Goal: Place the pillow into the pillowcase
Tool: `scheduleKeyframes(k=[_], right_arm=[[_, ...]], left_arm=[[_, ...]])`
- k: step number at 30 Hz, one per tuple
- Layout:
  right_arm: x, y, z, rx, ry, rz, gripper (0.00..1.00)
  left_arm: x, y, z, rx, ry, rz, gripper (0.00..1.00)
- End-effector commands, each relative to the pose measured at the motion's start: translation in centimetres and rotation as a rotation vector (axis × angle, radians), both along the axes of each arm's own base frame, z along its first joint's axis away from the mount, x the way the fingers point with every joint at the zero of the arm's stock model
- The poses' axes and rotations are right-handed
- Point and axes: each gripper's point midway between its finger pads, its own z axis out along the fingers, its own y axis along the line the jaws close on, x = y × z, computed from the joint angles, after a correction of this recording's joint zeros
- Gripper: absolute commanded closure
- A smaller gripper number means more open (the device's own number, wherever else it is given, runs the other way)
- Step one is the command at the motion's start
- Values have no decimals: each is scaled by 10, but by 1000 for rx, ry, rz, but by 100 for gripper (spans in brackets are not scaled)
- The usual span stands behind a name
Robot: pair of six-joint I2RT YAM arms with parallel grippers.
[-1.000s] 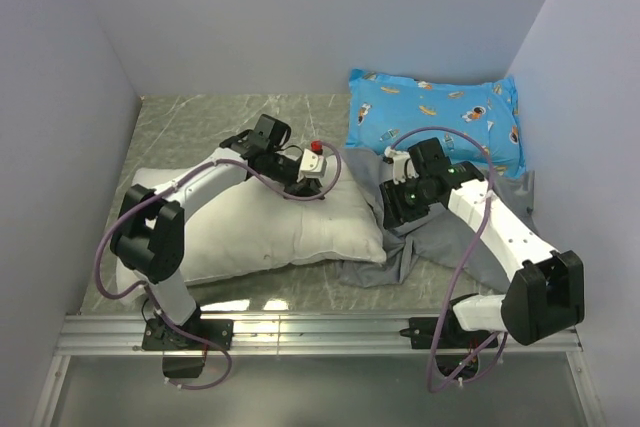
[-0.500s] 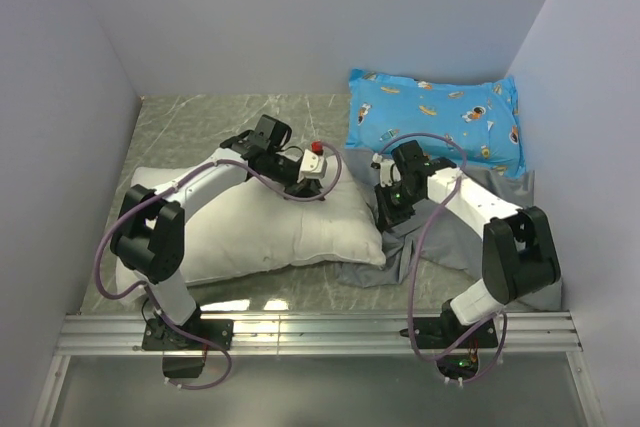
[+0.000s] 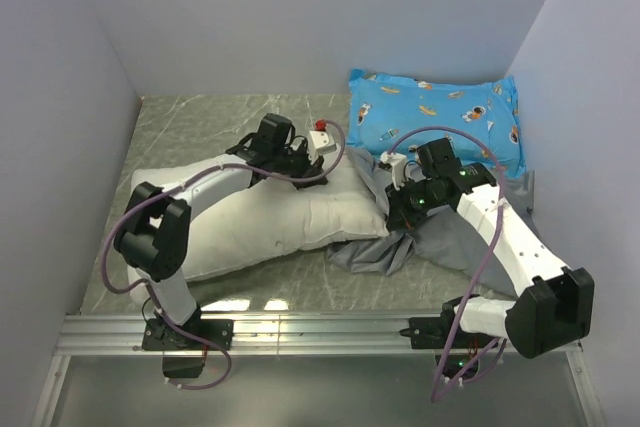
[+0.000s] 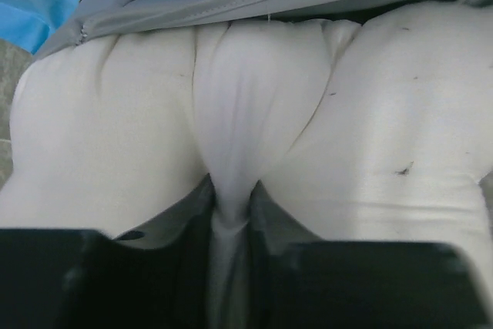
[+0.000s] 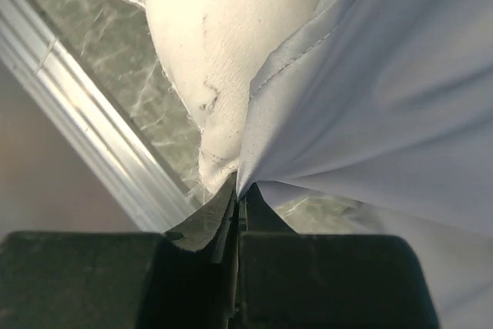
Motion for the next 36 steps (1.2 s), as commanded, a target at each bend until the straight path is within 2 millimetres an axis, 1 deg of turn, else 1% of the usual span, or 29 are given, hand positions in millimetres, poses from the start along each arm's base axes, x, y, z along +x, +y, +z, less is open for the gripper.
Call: scheduleKeyframes(k=[1,3,5,6,7,10,11,12,13,14,15,16,17,18,19,20,21,23,24,27,28,29,30,31,32,33,34,35,36], right_arm=[[-22,6,2,46,81,67,100],[-20,7,1,45,90,59,100],[-19,7,1,45,94,60,100],[-18,7,1,43,92,54,100],[-17,7,2,44,87,52,100],[-15,8,4,47,81,48,100],[-15,9,5,52,82,47,100],[-15,9,6,56,85,45,100],[-15,10,5,56,90,45,100],[-15,10,5,58,93,42,100],[-16,11,5,64,95,42,100],[-15,11,4,66,97,38,100],[-16,11,4,70,101,35,100],[-17,12,3,75,110,31,100],[-17,13,2,77,112,34,100],[-18,13,3,81,114,36,100],[-17,14,2,82,121,32,100],[-18,14,3,86,130,37,100],[-18,14,3,86,130,37,100],[-19,14,4,83,129,41,100],[-21,13,4,83,132,41,100],[-21,13,4,81,132,44,100],[-22,12,4,79,133,46,100],[-23,10,2,74,139,43,100],[-23,10,2,70,134,46,100],[-23,9,5,71,120,52,100],[-25,9,5,69,121,55,100],[-25,8,7,68,115,57,100],[-24,7,9,69,102,64,100]], left_arm=[[3,24,17,35,-71,61,70],[-22,24,47,-7,-77,-21,55],[-39,25,67,-28,-114,-81,33],[-54,28,84,-50,-135,-113,26],[-61,29,90,-46,-160,-125,16],[-89,23,103,-4,-303,-184,12],[-110,13,92,11,-315,-237,11],[-119,11,95,15,-358,-244,9],[-117,6,94,38,-422,-226,9],[-134,-6,90,42,-454,-275,9],[-142,-8,73,69,-462,-286,9],[-137,-10,70,97,-515,-250,8],[-147,-26,72,72,-574,-271,7],[-151,-30,54,97,-585,-275,7],[-144,-31,49,135,-625,-225,7],[-150,-45,51,110,-668,-226,6],[-148,-50,32,150,-678,-216,6],[-145,-58,21,174,-723,-202,7],[-135,-61,11,187,-751,-160,7],[-112,-67,2,227,-747,-73,15],[-107,-68,1,208,-688,-33,31],[-89,-61,4,198,-639,21,43],[-82,-67,18,147,-593,23,54],[-75,-60,17,140,-513,73,75],[-54,-51,30,120,-483,122,85],[-47,-47,28,121,-442,129,94],[-43,-40,23,130,-380,155,100],[-26,-31,30,121,-357,198,100],[-19,-26,23,129,-327,221,100]])
